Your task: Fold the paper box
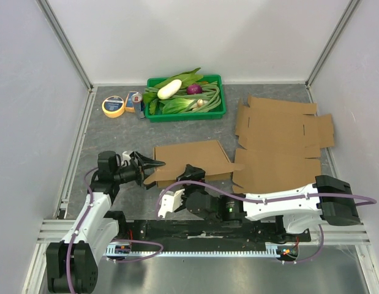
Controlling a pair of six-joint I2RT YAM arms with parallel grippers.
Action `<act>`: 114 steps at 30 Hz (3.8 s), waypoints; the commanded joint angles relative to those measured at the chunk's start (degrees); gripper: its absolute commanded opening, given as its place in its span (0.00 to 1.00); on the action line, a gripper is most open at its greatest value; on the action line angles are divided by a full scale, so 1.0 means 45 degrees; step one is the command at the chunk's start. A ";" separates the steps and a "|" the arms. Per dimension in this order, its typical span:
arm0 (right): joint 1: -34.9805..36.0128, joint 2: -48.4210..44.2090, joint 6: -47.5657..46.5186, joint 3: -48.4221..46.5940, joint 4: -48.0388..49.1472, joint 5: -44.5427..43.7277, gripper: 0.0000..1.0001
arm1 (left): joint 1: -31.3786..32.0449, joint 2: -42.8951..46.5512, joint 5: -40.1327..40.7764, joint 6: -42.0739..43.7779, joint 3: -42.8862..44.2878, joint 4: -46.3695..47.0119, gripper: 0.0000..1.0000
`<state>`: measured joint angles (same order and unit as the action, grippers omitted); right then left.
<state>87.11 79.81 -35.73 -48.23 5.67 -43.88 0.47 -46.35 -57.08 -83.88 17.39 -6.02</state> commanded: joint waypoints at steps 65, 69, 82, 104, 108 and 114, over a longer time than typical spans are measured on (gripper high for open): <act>-0.8596 0.4491 0.3935 -0.9204 -1.0636 1.3131 0.60 | 0.3450 -0.4934 0.8387 1.7878 1.1311 -0.6728 0.42; -0.8596 0.4452 0.3994 -0.9107 -1.0363 1.2896 0.64 | 0.3450 -0.5363 0.8116 1.7799 1.1624 -0.6864 0.29; -0.8596 0.4588 0.3916 -0.8951 -0.9815 1.1704 0.77 | 0.3450 -0.5853 0.7216 1.6551 1.2268 -0.6669 0.02; -0.8694 0.5038 0.3935 -0.8736 -0.9522 1.0610 0.83 | 0.3392 -0.6848 0.5674 1.3503 1.4084 -0.7353 0.02; -0.8694 0.5077 0.3799 -0.8619 -0.9522 1.0415 0.83 | 0.3353 -0.7355 0.5516 1.4007 1.4826 -0.7917 0.02; -0.8694 0.5116 0.3817 -0.8482 -0.9250 0.9829 0.87 | 0.2923 -0.7377 0.5320 1.4595 1.5043 -0.8564 0.02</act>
<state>48.18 99.44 -20.01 -88.92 -34.72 1.08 14.37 -81.21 -25.21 -18.15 80.93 -45.30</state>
